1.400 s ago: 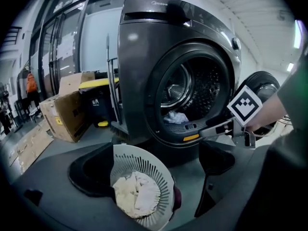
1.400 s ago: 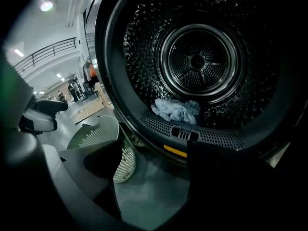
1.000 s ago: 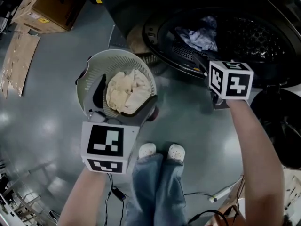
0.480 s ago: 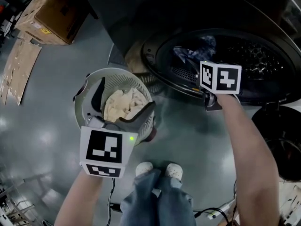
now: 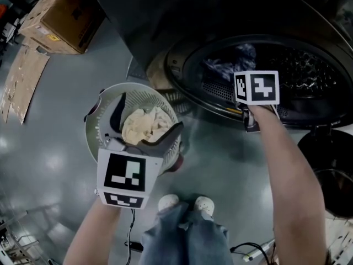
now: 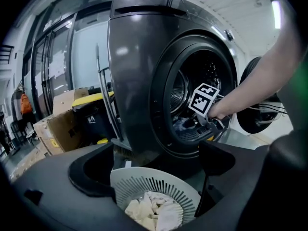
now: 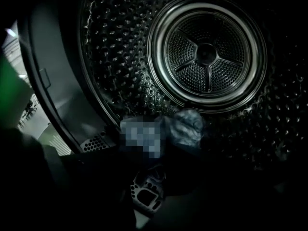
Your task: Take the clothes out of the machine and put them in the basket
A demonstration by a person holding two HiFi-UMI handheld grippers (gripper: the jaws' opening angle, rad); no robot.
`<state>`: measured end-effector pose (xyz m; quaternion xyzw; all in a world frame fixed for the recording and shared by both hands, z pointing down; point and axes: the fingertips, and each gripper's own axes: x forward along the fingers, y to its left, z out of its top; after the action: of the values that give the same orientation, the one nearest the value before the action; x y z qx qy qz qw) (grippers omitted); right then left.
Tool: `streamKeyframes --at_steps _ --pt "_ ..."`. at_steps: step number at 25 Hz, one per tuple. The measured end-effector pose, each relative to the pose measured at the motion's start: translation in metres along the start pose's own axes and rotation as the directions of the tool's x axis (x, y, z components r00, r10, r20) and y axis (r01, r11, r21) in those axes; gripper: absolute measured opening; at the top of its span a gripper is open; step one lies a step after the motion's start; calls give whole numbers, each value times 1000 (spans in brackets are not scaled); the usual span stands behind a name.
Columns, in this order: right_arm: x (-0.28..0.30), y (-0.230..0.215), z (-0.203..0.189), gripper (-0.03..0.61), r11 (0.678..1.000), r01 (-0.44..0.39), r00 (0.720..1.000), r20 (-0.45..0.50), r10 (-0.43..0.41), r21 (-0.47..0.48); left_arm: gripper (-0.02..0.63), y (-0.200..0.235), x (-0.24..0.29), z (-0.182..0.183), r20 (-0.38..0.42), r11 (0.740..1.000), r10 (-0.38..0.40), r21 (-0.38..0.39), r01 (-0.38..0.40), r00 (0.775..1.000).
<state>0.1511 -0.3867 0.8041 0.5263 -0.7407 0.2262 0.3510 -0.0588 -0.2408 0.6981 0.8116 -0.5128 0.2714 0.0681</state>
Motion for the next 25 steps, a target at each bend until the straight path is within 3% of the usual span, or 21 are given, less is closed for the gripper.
streamKeyframes --at_steps 4,13,25 --pt "-15 -1 3 107 997 38 999 38 -35 -73 557 -1 -4 9 -2 1000 -11 -4 11 1000" --pt "-66 7 4 106 996 30 994 108 -20 -87 557 -11 -29 18 -21 999 -42 -23 41 999" --pt "-162 28 6 107 988 -21 998 49 28 -152 557 -18 -89 67 -48 995 -71 -74 67 996"
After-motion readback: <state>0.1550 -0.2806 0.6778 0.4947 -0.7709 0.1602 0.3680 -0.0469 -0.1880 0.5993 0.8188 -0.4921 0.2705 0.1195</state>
